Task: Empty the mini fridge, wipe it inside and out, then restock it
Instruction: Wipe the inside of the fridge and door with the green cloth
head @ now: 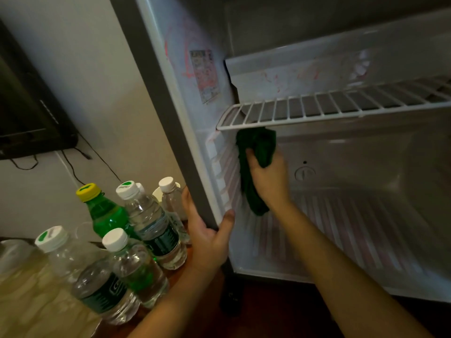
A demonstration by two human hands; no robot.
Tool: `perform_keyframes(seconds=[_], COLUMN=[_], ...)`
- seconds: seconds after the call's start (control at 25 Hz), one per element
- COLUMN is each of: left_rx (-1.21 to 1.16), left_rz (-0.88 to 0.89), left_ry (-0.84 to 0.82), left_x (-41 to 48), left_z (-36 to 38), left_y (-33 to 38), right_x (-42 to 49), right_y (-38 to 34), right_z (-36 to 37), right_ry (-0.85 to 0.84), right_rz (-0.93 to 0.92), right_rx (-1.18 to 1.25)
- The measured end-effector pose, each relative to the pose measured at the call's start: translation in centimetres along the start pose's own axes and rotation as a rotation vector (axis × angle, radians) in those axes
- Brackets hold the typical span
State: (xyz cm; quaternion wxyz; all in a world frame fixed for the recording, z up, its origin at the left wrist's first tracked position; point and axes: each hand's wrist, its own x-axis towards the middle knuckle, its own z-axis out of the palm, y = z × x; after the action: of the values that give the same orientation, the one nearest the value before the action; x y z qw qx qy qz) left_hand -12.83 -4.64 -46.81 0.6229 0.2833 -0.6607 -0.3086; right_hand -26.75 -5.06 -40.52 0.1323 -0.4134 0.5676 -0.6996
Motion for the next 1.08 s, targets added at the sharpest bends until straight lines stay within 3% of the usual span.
perform_keyframes(seconds=[0.08, 0.2, 0.28, 0.4, 0.6, 0.76, 0.96, 1.08], left_rx=[-0.007, -0.013, -0.023, -0.012, -0.002, 0.005, -0.005, -0.025], left_rz=[0.007, 0.026, -0.01, -0.029, -0.038, -0.056, -0.008, 0.005], left_ry=[0.003, -0.016, 0.0, 0.004, -0.001, -0.002, 0.002, 0.001], left_x=[-0.1, -0.1, 0.0, -0.2, 0.0, -0.1, 0.1, 0.2], left_z=[-0.1, 0.0, 0.0, 0.0, -0.1, -0.3, -0.1, 0.1], left_y=[0.1, -0.2, -0.1, -0.1, -0.2, -0.2, 0.1, 0.3], right_x=[-2.4, -6.7, -3.9, 0.7, -3.7, -3.7, -4.3, -3.9], right_y=[-0.4, -1.8, -1.5, -0.4, -0.7, 0.2, 0.8, 0.8], right_z=[-0.3, -1.4, -1.1, -0.5, -3.2, -3.0, -2.7, -2.8], right_ry=[0.003, -0.119, -0.104, -0.054, -0.262, -0.09, -0.212, -0.202], right_rz=[-0.034, -0.305, -0.283, -0.054, -0.376, -0.425, -0.549, -0.612], right_rx=[0.035, 0.127, 0.087, -0.091, -0.178, -0.183, -0.117, -0.165])
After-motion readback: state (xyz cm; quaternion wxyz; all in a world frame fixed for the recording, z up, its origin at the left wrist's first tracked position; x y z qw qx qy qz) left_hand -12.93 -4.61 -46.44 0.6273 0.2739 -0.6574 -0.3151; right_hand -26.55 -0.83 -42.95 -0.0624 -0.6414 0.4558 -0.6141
